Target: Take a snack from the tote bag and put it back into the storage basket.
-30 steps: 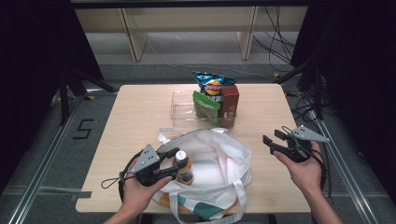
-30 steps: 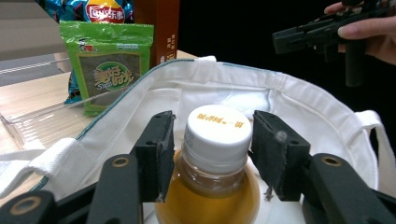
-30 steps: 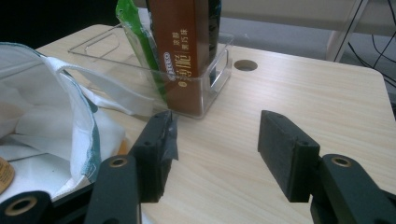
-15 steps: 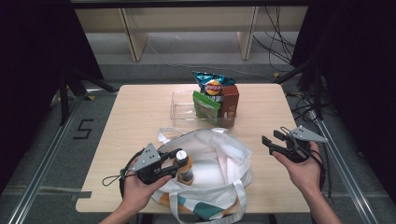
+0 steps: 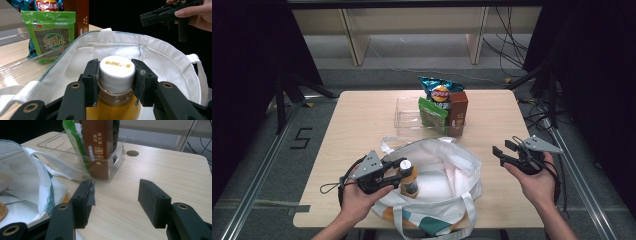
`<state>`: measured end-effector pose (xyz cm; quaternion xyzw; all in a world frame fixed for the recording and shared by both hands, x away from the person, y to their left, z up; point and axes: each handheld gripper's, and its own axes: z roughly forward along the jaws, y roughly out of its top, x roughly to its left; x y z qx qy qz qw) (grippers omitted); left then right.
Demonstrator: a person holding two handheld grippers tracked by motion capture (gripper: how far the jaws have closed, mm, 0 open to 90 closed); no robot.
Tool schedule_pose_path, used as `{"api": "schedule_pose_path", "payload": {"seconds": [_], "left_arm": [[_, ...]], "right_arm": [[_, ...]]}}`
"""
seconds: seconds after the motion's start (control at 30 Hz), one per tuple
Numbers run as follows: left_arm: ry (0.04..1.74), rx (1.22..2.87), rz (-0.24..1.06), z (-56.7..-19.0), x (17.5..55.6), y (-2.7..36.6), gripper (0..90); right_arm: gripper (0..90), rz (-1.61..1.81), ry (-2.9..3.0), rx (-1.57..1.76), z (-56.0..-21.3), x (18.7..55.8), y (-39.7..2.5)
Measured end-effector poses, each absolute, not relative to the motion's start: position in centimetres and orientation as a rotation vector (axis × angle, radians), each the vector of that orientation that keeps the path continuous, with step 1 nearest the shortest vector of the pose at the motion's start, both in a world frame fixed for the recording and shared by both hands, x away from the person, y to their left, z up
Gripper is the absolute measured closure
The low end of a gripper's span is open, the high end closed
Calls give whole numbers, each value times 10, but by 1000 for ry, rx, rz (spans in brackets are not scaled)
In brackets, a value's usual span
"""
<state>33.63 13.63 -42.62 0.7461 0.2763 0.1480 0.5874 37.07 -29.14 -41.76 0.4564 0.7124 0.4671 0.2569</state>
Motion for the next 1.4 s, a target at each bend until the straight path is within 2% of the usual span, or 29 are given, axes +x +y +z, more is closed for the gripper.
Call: {"api": "schedule_pose_path", "payload": {"seconds": [0.37,1.4], "left_arm": [[631,1718,302,-414,341,137,590],[571,1641,319,-368,361,136,590]], "right_arm": [[463,1265,1928,1261,-417,370,-289],[463,1269,1913,1262,-418,370,-292]]}}
